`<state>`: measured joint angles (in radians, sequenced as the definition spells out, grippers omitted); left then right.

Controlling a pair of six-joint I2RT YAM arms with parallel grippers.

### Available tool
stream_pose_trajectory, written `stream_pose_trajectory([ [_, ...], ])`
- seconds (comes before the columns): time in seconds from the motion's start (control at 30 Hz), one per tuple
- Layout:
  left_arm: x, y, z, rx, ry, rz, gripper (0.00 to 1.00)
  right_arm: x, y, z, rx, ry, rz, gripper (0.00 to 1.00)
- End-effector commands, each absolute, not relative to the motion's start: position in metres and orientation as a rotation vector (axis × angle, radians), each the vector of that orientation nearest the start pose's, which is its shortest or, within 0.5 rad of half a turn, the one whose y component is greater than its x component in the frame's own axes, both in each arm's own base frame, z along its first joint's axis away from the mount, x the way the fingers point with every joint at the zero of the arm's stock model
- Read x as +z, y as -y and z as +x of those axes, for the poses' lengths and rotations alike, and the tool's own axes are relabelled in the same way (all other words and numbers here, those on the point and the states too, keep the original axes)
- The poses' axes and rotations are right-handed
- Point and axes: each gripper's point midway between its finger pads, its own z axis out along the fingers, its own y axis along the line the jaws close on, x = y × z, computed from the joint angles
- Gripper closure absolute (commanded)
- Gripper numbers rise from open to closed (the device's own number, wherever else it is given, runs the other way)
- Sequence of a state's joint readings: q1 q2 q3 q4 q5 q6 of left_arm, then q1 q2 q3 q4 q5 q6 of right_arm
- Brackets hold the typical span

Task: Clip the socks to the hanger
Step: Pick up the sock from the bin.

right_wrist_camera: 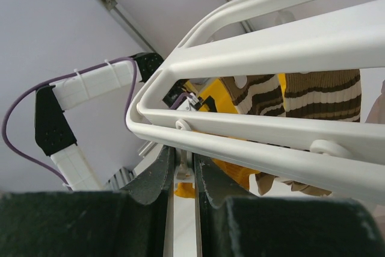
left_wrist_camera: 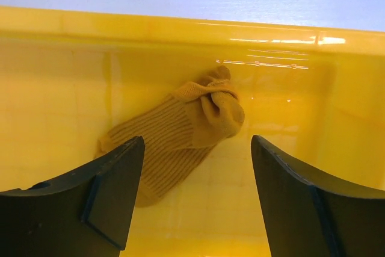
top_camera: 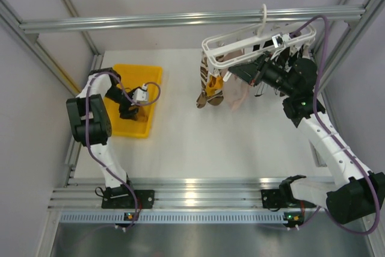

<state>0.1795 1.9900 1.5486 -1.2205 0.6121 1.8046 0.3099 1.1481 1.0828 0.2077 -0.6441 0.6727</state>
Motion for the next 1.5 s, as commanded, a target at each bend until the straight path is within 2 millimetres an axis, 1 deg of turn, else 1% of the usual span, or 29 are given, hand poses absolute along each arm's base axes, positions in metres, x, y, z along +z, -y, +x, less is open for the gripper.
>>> stream_pose_trajectory([
  [0.0, 0.052, 0.008, 0.378, 0.662, 2.330, -2.709, 0.24, 0.416, -0.229, 0.300, 1.235, -1.504, -0.339, 1.00],
  [0.17, 0.025, -0.001, 0.372, 0.653, 2.313, -2.629, 0.37, 0.417, -0.230, 0.301, 1.228, -1.503, -0.340, 1.00],
  [0.2, 0.019, -0.002, 0.370, 0.660, 2.313, -2.601, 0.50, 0.415, -0.230, 0.302, 1.230, -1.510, -0.337, 1.00],
  [0.27, 0.013, -0.006, 0.366, 0.650, 2.336, -2.542, 0.61, 0.417, -0.229, 0.301, 1.225, -1.506, -0.335, 1.00],
  [0.4, 0.016, -0.008, 0.359, 0.645, 2.393, -2.487, 0.80, 0.417, -0.229, 0.302, 1.222, -1.505, -0.333, 1.00],
  [0.43, 0.024, -0.007, 0.357, 0.639, 2.406, -2.491, 0.87, 0.417, -0.228, 0.302, 1.221, -1.501, -0.335, 1.00],
  [0.5, 0.033, -0.004, 0.353, 0.683, 2.447, -2.494, 0.95, 0.418, -0.228, 0.301, 1.220, -1.498, -0.335, 1.00],
  [0.57, 0.058, -0.002, 0.353, 0.694, 2.530, -2.487, 1.00, 0.419, -0.228, 0.301, 1.217, -1.496, -0.335, 1.00],
  [0.63, 0.085, 0.002, 0.352, 0.808, 2.632, -2.490, 1.00, 0.420, -0.226, 0.301, 1.210, -1.492, -0.333, 1.00],
  [0.67, 0.110, 0.004, 0.347, 0.853, 2.678, -2.490, 1.00, 0.420, -0.227, 0.300, 1.213, -1.493, -0.335, 1.00],
  [0.73, 0.141, 0.009, 0.342, 0.994, 2.790, -2.472, 1.00, 0.421, -0.226, 0.301, 1.208, -1.489, -0.324, 1.00],
  [0.77, 0.162, 0.015, 0.327, 1.052, 2.804, -2.456, 1.00, 0.421, -0.226, 0.302, 1.206, -1.487, -0.322, 1.00],
  [0.83, 0.186, 0.030, 0.313, 1.172, 2.822, -2.488, 1.00, 0.422, -0.226, 0.303, 1.213, -1.487, -0.312, 1.00],
  [0.87, 0.192, 0.037, 0.305, 1.242, 2.868, -2.432, 1.00, 0.422, -0.226, 0.304, 1.213, -1.488, -0.308, 1.00],
  [0.9, 0.213, 0.048, 0.296, 1.273, 2.905, -2.479, 1.00, 0.422, -0.226, 0.305, 1.216, -1.488, -0.301, 1.00],
  [0.93, 0.229, 0.061, 0.291, 1.428, 2.965, -2.420, 1.00, 0.423, -0.227, 0.305, 1.218, -1.485, -0.302, 1.00],
  [0.97, 0.233, 0.070, 0.282, 1.536, 2.978, -2.375, 1.00, 0.424, -0.226, 0.306, 1.216, -1.481, -0.296, 1.00],
  [1.0, 0.248, 0.086, 0.269, 1.578, 2.931, -2.452, 1.00, 0.423, -0.227, 0.306, 1.222, -1.484, -0.290, 1.00],
  [1.03, 0.258, 0.099, 0.261, 1.697, 2.909, -2.418, 1.00, 0.424, -0.226, 0.307, 1.221, -1.481, -0.287, 1.00],
  [1.1, 0.269, 0.132, 0.238, 1.850, 2.732, -2.477, 1.00, 0.426, -0.226, 0.306, 1.225, -1.476, -0.281, 1.00],
  [1.17, 0.287, 0.154, 0.229, 1.959, 2.675, -2.459, 1.00, 0.426, -0.227, 0.306, 1.230, -1.473, -0.281, 1.00],
  [1.2, 0.290, 0.177, 0.216, 2.003, 2.550, -2.485, 1.00, 0.427, -0.227, 0.305, 1.231, -1.469, -0.283, 1.00],
  [1.23, 0.322, 0.190, 0.223, 1.999, 2.610, -2.562, 1.00, 0.428, -0.227, 0.305, 1.233, -1.468, -0.282, 1.00],
  [1.27, 0.299, 0.192, 0.243, 1.764, 2.945, -2.374, 1.00, 0.428, -0.228, 0.304, 1.237, -1.467, -0.283, 1.00],
  [1.3, 0.308, 0.212, 0.237, 1.759, 3.044, -2.342, 1.00, 0.428, -0.229, 0.304, 1.238, -1.467, -0.284, 1.00],
  [1.33, 0.321, 0.221, 0.237, 1.836, 3.161, -2.269, 1.00, 0.429, -0.229, 0.304, 1.238, -1.466, -0.283, 1.00],
  [1.37, 0.331, 0.225, 0.234, 1.839, 3.173, -2.407, 1.00, 0.429, -0.229, 0.304, 1.238, -1.465, -0.283, 1.00],
  [1.4, 0.334, 0.240, 0.223, 1.858, 3.095, -2.489, 1.00, 0.427, -0.230, 0.304, 1.242, -1.470, -0.281, 1.00],
  [1.47, 0.344, 0.254, 0.232, 1.825, 3.249, -2.315, 1.00, 0.427, -0.230, 0.304, 1.243, -1.474, -0.277, 1.00],
])
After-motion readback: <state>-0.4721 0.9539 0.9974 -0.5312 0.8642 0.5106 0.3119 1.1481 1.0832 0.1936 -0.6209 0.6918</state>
